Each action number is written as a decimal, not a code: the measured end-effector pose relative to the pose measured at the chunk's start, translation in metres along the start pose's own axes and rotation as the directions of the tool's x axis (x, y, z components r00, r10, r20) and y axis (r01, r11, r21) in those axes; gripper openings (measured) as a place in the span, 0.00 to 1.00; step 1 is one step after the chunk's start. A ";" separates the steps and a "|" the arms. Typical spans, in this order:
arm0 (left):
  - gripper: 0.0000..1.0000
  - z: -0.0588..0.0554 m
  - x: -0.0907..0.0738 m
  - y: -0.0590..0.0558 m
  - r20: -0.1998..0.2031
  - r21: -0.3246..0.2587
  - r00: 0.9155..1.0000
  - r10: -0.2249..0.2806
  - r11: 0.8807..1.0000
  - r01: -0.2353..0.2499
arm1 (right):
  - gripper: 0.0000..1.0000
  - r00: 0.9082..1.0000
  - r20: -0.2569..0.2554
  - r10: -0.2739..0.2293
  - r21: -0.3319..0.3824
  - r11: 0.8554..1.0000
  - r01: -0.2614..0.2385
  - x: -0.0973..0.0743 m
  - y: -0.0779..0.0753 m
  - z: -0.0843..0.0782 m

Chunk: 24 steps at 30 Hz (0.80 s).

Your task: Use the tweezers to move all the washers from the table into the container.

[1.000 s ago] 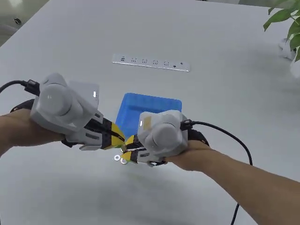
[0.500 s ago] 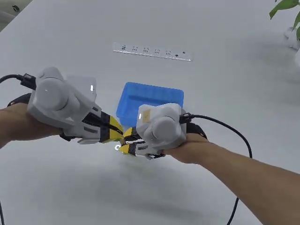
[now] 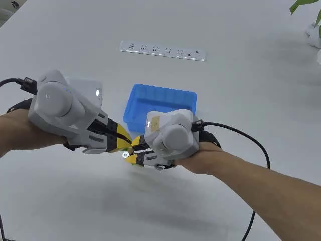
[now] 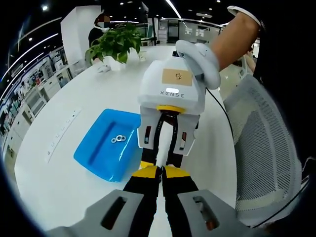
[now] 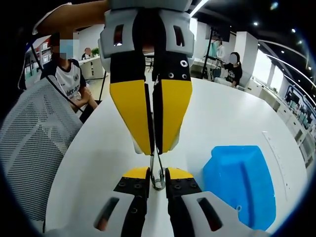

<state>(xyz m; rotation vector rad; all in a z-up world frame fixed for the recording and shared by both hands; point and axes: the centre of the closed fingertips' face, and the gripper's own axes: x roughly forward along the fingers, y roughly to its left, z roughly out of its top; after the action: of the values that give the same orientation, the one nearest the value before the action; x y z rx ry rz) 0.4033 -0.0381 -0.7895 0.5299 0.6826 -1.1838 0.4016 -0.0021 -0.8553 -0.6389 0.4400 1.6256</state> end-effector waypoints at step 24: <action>0.06 0.003 -0.001 -0.003 -0.009 0.012 1.000 -0.011 1.000 0.011 | 0.13 1.000 0.007 0.014 -0.011 1.000 -0.014 0.000 0.006 0.003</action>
<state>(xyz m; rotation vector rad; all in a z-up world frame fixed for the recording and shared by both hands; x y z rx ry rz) 0.4004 -0.0405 -0.7871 0.5421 0.6868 -1.1974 0.3957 -0.0014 -0.8534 -0.6387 0.4319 1.6443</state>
